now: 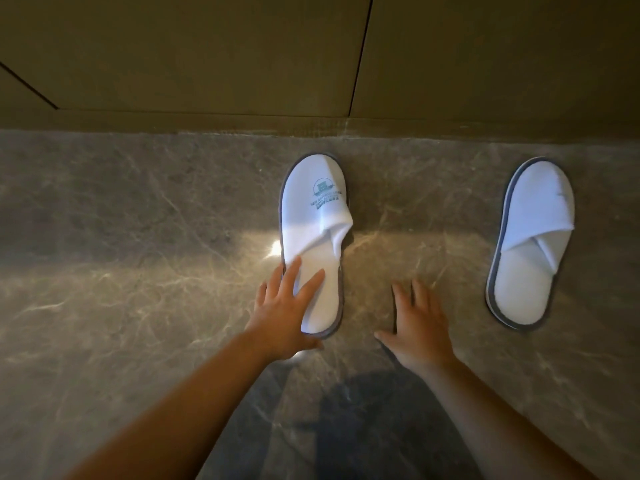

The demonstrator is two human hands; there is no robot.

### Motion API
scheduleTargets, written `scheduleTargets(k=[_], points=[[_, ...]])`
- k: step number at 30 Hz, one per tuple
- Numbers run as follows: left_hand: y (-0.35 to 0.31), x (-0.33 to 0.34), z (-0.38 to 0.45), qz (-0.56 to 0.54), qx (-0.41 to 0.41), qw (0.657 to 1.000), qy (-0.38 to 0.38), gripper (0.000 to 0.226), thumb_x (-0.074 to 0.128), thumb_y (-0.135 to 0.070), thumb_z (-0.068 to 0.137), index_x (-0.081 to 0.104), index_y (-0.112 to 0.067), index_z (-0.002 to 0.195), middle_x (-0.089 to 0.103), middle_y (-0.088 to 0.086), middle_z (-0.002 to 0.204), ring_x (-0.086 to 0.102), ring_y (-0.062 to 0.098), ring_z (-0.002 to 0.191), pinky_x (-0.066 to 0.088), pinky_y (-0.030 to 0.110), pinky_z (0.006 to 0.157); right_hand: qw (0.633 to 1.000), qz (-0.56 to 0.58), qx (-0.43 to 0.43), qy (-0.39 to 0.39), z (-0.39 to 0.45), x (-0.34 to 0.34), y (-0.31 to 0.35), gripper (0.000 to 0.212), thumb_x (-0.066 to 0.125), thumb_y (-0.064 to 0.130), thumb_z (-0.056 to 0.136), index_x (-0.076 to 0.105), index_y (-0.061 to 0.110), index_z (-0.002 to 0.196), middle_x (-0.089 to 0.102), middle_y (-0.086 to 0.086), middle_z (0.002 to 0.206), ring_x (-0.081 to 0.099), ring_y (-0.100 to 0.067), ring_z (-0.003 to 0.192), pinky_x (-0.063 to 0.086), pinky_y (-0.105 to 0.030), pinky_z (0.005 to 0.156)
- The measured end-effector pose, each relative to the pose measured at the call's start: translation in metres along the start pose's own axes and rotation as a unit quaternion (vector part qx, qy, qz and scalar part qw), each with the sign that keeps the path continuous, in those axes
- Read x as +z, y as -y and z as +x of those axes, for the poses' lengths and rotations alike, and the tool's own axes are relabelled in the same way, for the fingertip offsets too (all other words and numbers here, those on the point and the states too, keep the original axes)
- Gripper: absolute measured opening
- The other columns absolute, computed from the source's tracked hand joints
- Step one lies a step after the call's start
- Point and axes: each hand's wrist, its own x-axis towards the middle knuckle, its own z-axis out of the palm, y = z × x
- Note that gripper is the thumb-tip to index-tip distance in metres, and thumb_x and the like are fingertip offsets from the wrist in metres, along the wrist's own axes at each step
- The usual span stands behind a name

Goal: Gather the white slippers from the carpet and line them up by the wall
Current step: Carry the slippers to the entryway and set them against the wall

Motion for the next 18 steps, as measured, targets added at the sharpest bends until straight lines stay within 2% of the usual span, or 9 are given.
scheduleTargets(k=[2,6,13,16,18], points=[[-0.001,0.001,0.0,0.033,0.003,0.999,0.001,0.098,0.057,-0.058,0.07,-0.02,-0.043,0.129,-0.018,0.004,0.152,-0.012,0.033,0.139,0.004,0.05,0.115,1.0,-0.011,-0.006,-0.013,0.001,0.002,-0.001,0.084,0.061,0.042,0.078,0.009,0.023,0.141,0.003,-0.012,0.155,0.006,-0.034,0.141,0.018,-0.048,0.113],[-0.001,-0.003,0.009,0.038,-0.011,0.999,-0.021,0.096,0.06,-0.055,0.07,-0.006,-0.035,0.137,-0.013,0.006,0.153,-0.009,0.033,0.14,0.01,0.049,0.115,0.999,-0.003,0.0,-0.035,0.001,0.004,0.003,0.084,0.061,0.041,0.078,0.01,0.022,0.141,0.005,-0.013,0.154,0.008,-0.034,0.14,0.02,-0.048,0.113],[0.0,-0.015,0.027,0.024,-0.021,0.999,-0.019,0.1,0.064,-0.053,0.068,-0.005,-0.034,0.138,-0.013,0.007,0.153,-0.011,0.034,0.14,0.012,0.051,0.114,0.999,0.001,-0.009,-0.049,0.004,0.007,0.001,0.08,0.06,0.04,0.079,0.012,0.022,0.141,0.007,-0.012,0.155,0.011,-0.034,0.14,0.019,-0.045,0.113],[-0.002,-0.019,0.027,0.035,-0.022,0.999,-0.014,0.099,0.063,-0.053,0.069,-0.005,-0.033,0.138,-0.014,0.009,0.153,-0.011,0.035,0.139,0.008,0.051,0.114,0.996,0.068,-0.008,-0.054,0.002,0.0,-0.002,0.073,0.059,0.036,0.081,0.02,0.021,0.14,0.012,-0.011,0.154,0.012,-0.031,0.141,0.019,-0.043,0.114],[-0.007,-0.019,0.025,0.039,-0.014,0.999,-0.03,0.099,0.062,-0.054,0.069,-0.004,-0.03,0.139,-0.011,0.011,0.153,-0.01,0.035,0.139,0.004,0.051,0.115,0.985,0.126,0.01,-0.115,-0.001,-0.008,-0.011,0.069,0.062,0.031,0.079,0.027,0.017,0.137,0.022,-0.014,0.151,0.018,-0.03,0.139,0.023,-0.044,0.113]])
